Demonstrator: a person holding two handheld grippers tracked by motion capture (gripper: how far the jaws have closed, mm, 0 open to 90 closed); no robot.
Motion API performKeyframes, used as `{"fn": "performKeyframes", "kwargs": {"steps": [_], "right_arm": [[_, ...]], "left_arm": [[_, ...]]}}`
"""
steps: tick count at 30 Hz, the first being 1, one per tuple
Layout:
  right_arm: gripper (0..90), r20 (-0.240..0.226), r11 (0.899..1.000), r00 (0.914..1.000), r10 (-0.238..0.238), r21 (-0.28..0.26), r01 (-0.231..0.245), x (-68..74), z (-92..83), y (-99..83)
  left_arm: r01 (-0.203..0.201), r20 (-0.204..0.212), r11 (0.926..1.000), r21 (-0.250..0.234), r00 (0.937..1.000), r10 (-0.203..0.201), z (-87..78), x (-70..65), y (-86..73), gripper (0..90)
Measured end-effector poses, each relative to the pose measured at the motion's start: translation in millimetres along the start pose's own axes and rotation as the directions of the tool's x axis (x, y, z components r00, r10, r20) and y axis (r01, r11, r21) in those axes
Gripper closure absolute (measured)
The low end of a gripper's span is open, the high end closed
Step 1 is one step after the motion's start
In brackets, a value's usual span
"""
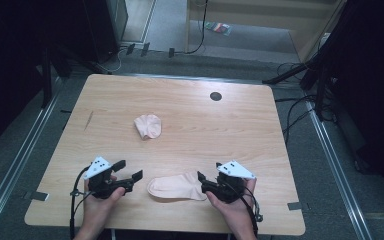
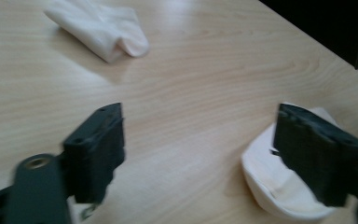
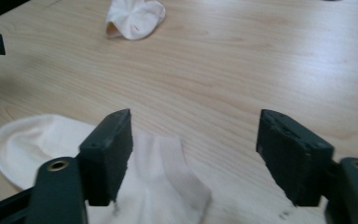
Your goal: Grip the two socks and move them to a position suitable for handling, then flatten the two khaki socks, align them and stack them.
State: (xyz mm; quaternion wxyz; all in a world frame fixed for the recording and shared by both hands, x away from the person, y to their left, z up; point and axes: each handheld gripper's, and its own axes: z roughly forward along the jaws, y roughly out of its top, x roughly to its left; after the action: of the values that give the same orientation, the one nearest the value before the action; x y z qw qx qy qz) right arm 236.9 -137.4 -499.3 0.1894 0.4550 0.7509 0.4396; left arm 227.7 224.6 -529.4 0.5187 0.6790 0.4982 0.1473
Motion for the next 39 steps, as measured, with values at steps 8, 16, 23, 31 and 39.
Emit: {"fn": "performKeyframes", "kwargs": {"steps": [8,16,23,31,39], "right_arm": [[30.9,0.011,0.999,0.9999,-0.013,-0.046,0.013,20.0,23.9,44.0],[45.1,0.023,0.997,0.9984,-0.052,-0.055,0.053,38.0,56.0,80.1],[49.1,-0.004,0.998,0.9980,-0.063,0.008,0.063,46.7,96.3,96.7],[54.9,0.003,0.994,0.9978,-0.066,0.082,0.066,55.5,142.4,107.4],[51.4,-0.034,0.989,0.9994,0.004,0.148,0.001,48.7,190.3,111.0]], "left_arm": [[-0.044,-0.052,0.9988,-0.021,0.9977,0.043,0.2,31.9,3.6,7.4],[-0.014,-0.081,0.9997,-0.018,0.9966,0.012,5.3,39.4,-2.3,7.5],[-0.010,-0.072,0.9997,-0.022,0.9973,0.008,4.6,40.0,-3.8,7.5],[0.007,-0.071,0.9997,-0.022,0.9974,-0.009,5.3,40.6,-4.0,7.6],[0.004,-0.069,0.9998,-0.018,0.9976,-0.005,5.9,40.7,-4.1,7.8]]}}
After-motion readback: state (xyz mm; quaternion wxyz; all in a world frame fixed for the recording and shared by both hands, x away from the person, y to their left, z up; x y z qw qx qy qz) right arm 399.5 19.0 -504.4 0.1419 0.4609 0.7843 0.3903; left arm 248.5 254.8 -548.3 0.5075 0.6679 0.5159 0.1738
